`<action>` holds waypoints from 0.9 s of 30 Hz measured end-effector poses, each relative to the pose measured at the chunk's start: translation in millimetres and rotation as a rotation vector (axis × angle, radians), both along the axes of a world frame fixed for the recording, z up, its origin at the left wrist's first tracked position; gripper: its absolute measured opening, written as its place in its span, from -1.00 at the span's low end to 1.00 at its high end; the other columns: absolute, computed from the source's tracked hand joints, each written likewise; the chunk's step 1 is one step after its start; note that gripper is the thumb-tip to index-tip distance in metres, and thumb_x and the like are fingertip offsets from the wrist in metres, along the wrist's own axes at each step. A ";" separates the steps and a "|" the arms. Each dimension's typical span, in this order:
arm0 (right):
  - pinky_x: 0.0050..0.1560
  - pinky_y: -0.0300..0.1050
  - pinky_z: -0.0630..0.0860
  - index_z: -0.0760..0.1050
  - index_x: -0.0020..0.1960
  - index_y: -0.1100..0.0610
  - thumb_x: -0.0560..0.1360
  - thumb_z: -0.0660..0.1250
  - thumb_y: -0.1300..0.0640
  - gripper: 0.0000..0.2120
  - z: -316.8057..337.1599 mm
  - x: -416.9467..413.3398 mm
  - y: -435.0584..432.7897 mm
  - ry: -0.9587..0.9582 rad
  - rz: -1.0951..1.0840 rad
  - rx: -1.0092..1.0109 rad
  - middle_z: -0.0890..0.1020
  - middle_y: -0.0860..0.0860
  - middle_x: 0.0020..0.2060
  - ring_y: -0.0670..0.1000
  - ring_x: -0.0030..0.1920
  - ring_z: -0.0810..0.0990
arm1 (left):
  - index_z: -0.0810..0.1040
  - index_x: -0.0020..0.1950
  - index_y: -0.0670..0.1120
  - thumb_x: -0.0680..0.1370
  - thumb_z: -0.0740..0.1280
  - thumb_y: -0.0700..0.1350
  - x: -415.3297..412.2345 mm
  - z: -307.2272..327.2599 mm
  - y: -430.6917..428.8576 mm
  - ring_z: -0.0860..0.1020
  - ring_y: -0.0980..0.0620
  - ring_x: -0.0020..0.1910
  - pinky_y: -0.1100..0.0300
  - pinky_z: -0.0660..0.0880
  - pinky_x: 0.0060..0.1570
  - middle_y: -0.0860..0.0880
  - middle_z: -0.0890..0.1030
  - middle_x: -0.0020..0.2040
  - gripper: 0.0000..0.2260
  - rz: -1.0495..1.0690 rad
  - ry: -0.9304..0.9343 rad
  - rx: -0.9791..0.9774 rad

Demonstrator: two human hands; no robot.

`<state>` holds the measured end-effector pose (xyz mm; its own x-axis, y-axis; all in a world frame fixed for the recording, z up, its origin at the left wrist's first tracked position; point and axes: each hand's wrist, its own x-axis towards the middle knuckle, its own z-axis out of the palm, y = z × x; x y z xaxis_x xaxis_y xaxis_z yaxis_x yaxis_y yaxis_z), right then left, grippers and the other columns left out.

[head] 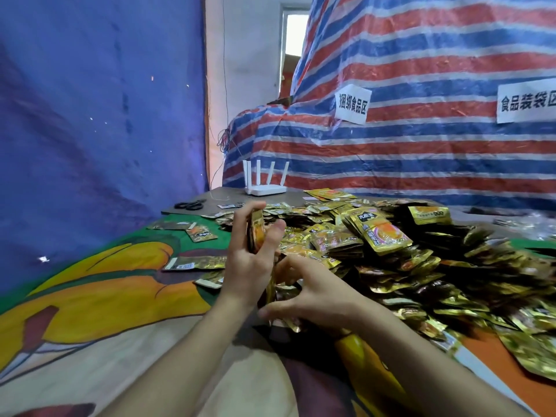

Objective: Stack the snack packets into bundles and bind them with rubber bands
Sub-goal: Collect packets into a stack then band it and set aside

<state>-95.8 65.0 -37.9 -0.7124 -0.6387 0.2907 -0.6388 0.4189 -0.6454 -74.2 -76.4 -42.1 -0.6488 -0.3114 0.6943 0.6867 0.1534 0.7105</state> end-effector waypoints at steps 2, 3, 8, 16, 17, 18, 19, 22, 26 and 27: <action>0.06 -0.22 0.56 0.59 0.00 -0.12 0.30 0.64 -0.09 -0.65 -1.8 0.0 -1.2 0.031 0.022 -0.027 0.67 -0.22 -0.09 -0.27 -0.03 0.61 | 0.40 0.32 0.22 0.41 0.51 0.06 1.2 -3.0 -7.3 0.57 -0.01 -0.23 0.20 0.56 -0.23 -0.10 0.53 -0.10 -0.47 -0.090 -0.063 -0.018; 0.10 -0.14 0.57 0.62 0.05 -0.07 0.31 0.63 -0.08 -0.63 -3.2 0.0 -2.1 0.034 0.027 -0.044 0.68 -0.18 -0.06 -0.23 -0.01 0.63 | 0.36 0.40 0.24 0.36 0.55 0.01 0.9 -5.4 -11.9 0.59 0.00 -0.18 0.22 0.57 -0.20 -0.11 0.53 0.00 -0.34 -0.129 -0.106 -0.045; 0.11 0.00 0.58 0.65 0.09 0.04 0.30 0.63 -0.11 -0.56 -10.0 2.4 -9.8 0.026 -0.011 -0.054 0.72 -0.06 -0.03 -0.08 0.01 0.66 | 0.41 0.37 0.21 0.29 0.49 -0.34 -0.5 -19.0 -32.7 0.65 -0.14 -0.12 -0.03 0.65 -0.07 0.09 0.62 0.05 -0.24 -0.198 -0.167 -0.189; 0.26 0.01 0.36 0.63 0.24 -0.07 0.31 0.50 -0.35 -0.41 -1.2 15.9 -14.8 0.388 -0.138 0.271 0.63 0.04 0.01 0.07 0.13 0.46 | 0.44 0.35 0.21 0.33 0.27 -0.34 11.2 -29.9 -27.8 0.56 -0.04 -0.18 0.07 0.59 -0.16 0.04 0.55 -0.12 -0.32 -0.030 -0.084 -0.262; 0.24 0.01 0.38 0.63 0.25 -0.05 0.33 0.50 -0.33 -0.41 1.6 17.3 -10.4 0.408 -0.148 0.265 0.62 0.06 0.02 0.08 0.12 0.45 | 0.43 0.36 0.22 0.35 0.27 -0.33 13.4 -27.3 -24.6 0.52 -0.04 -0.22 0.01 0.57 -0.18 0.08 0.52 -0.14 -0.33 0.014 -0.046 -0.312; 0.19 0.00 0.42 0.64 0.22 -0.02 0.33 0.51 -0.31 -0.44 5.4 19.5 -4.0 0.406 -0.162 0.222 0.61 0.06 0.01 0.07 0.10 0.45 | 0.42 0.37 0.24 0.37 0.26 -0.33 15.1 -24.2 -21.1 0.49 -0.03 -0.24 0.00 0.53 -0.21 0.10 0.50 -0.15 -0.33 0.050 -0.005 -0.350; 0.12 -0.02 0.46 0.66 0.17 0.00 0.33 0.52 -0.29 -0.47 9.9 21.7 4.5 0.389 -0.172 0.152 0.62 0.04 -0.02 0.04 0.07 0.47 | 0.41 0.37 0.26 0.38 0.26 -0.32 16.7 -19.6 -16.8 0.46 0.01 -0.26 0.05 0.49 -0.24 0.10 0.48 -0.15 -0.33 0.075 0.034 -0.368; 0.01 -0.08 0.52 0.69 0.01 0.06 0.35 0.57 -0.16 -0.64 24.5 30.6 39.0 0.342 -0.207 0.006 0.68 -0.07 -0.09 -0.11 -0.05 0.57 | 0.42 0.39 0.18 0.40 0.26 -0.30 21.8 0.3 5.6 0.43 0.10 -0.29 0.28 0.37 -0.25 0.12 0.43 -0.15 -0.38 0.095 0.139 -0.363; -0.03 -0.04 0.59 0.68 0.00 0.03 0.43 0.45 0.10 -0.85 35.5 41.3 90.0 0.283 -0.345 0.149 0.69 -0.11 -0.11 -0.07 -0.10 0.63 | 0.42 0.39 0.08 0.34 0.28 -0.35 30.6 22.5 61.1 0.45 0.17 -0.27 0.42 0.34 -0.28 0.17 0.42 -0.10 -0.35 0.033 0.253 -0.384; -0.05 -0.04 0.60 0.67 -0.01 -0.01 0.44 0.42 0.11 -0.86 36.4 43.8 103.1 0.271 -0.398 0.199 0.68 -0.12 -0.13 -0.05 -0.10 0.63 | 0.41 0.39 0.10 0.33 0.27 -0.36 31.6 23.7 76.6 0.46 0.15 -0.26 0.36 0.37 -0.29 0.16 0.44 -0.08 -0.33 -0.024 0.257 -0.381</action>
